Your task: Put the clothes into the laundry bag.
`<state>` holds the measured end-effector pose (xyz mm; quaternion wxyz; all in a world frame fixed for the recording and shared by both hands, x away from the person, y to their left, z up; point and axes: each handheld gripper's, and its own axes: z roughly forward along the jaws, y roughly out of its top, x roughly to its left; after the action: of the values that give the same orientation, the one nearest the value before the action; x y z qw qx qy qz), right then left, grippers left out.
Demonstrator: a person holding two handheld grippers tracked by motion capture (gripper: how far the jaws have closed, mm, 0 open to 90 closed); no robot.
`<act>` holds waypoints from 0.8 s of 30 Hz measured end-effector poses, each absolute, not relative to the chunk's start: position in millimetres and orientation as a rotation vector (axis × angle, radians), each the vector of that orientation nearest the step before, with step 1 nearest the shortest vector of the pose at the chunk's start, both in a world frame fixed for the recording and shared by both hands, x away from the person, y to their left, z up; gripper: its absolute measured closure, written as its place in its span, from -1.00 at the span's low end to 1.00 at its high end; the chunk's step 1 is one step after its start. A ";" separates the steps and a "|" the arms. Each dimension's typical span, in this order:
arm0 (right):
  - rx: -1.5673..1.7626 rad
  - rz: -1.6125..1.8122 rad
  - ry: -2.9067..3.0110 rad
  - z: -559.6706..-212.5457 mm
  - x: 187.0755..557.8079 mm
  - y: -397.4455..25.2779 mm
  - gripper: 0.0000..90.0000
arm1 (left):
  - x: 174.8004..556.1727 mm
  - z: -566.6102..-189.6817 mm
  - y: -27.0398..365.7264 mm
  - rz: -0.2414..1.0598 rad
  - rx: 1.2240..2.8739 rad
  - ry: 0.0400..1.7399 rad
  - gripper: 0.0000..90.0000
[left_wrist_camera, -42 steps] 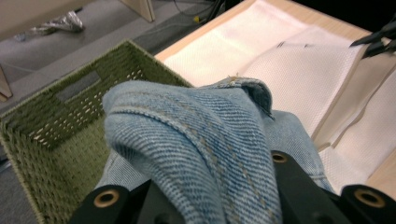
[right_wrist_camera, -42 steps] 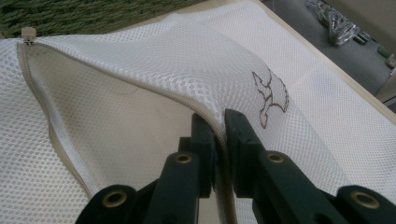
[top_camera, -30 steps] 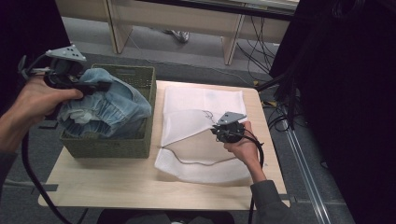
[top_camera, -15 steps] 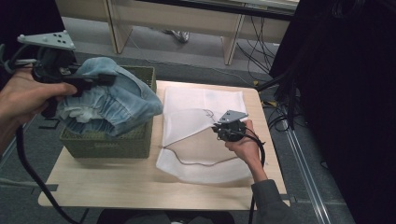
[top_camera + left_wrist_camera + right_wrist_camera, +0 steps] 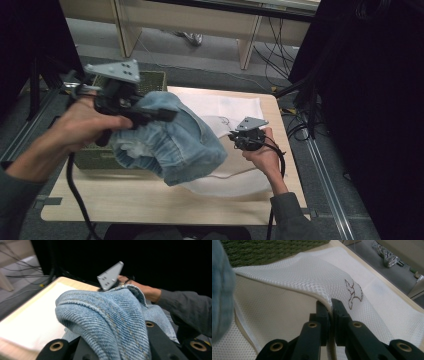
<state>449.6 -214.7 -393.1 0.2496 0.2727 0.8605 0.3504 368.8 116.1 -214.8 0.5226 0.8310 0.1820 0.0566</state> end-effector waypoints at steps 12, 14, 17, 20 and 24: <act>0.726 0.965 2.327 -388.1 450.2 -218.4 0.92 | 390.6 -307.2 31.6 0.046 2.124 0.390 0.72; 0.718 0.958 2.322 -387.0 449.6 -218.3 0.92 | 393.3 -332.9 16.6 0.047 2.168 0.408 0.71; 0.703 0.962 2.322 -386.5 449.7 -217.2 0.92 | 397.8 -361.4 1.3 0.060 2.210 0.414 0.71; 0.713 0.955 2.323 -385.6 447.8 -215.7 0.92 | 398.0 -393.0 -12.6 0.059 2.224 0.437 0.70; 0.687 0.955 2.317 -382.3 446.6 -213.8 0.92 | 393.5 -422.2 -30.5 -0.014 2.260 0.418 0.68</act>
<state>446.6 -213.8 -382.3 0.2681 0.2547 0.8591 0.3539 393.5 -30.5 -422.2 0.4091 0.8973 0.1658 -0.0057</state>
